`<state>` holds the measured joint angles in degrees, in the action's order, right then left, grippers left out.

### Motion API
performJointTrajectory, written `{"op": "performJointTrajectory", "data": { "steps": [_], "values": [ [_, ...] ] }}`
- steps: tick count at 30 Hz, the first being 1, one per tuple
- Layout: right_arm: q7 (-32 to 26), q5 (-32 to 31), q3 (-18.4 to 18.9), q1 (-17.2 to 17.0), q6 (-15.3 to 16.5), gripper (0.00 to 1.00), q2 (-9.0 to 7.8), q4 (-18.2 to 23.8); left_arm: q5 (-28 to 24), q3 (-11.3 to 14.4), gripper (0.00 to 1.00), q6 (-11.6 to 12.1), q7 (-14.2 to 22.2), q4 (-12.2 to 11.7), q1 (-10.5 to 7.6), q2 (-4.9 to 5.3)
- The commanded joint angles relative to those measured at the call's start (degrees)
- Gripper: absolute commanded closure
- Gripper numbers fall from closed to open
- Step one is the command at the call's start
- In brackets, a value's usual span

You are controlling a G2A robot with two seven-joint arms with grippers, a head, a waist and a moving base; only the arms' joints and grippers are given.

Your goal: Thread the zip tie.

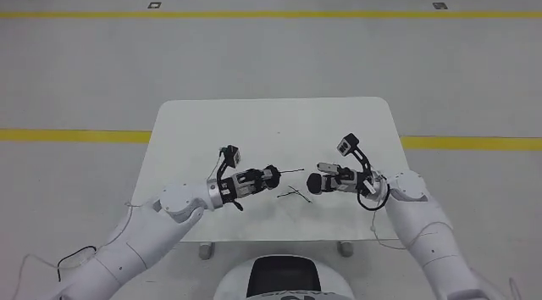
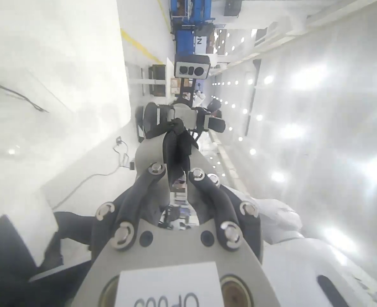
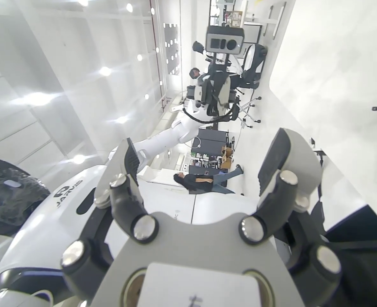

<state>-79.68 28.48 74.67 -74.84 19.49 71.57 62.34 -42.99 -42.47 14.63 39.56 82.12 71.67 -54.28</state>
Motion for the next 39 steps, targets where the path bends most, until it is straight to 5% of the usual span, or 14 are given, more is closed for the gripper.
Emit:
{"op": "performJointTrajectory", "data": {
  "steps": [1, 8, 11, 19, 24, 26, 28, 29, 39],
  "values": [
    [0.0, 0.0, -0.3, 0.3, 0.0, 0.00, -0.05, -0.3, -2.8, 0.0, 1.00, -0.3, 2.8, -1.2, 0.15, -0.15],
    [0.0, -1.2, -1.6, 1.3, 0.0, 0.00, -0.19, -1.0, -8.3, 0.4, 1.00, -0.4, 7.6, -3.5, 0.63, -1.00],
    [0.1, -2.3, -1.4, 1.6, 0.0, 0.00, -0.30, -0.9, -4.6, 0.3, 1.00, 2.0, 4.5, -4.4, -0.13, -1.25],
    [0.9, -1.8, -1.7, 1.1, -0.5, 0.00, -0.30, -0.2, -5.6, 0.6, 1.00, 0.3, 3.5, -4.2, 0.51, -1.44],
    [0.0, 1.1, -2.0, 1.2, -0.4, 0.00, -0.52, -1.2, -11.5, 0.3, 1.00, -0.2, 7.4, -4.9, 1.17, -1.98],
    [0.0, 1.9, -2.6, 1.4, -0.3, 0.16, -0.63, -1.7, -12.6, 0.2, 1.00, -0.3, 8.6, -5.4, 1.12, -2.17],
    [0.0, 2.5, -3.2, 1.7, 0.0, 0.46, -0.80, -2.0, -14.2, 0.1, 1.00, -0.8, 10.1, -5.8, 1.00, -2.41],
    [0.0, 2.7, -3.5, 1.9, 0.0, 0.51, -0.89, -2.1, -14.5, 0.2, 1.00, -1.2, 10.6, -6.0, 0.89, -2.49],
    [0.0, 4.4, -4.9, 2.4, 0.0, 0.59, -1.68, -1.9, -15.9, 0.2, 1.00, -2.6, 12.7, -7.8, 0.34, -3.38]
  ]
}}
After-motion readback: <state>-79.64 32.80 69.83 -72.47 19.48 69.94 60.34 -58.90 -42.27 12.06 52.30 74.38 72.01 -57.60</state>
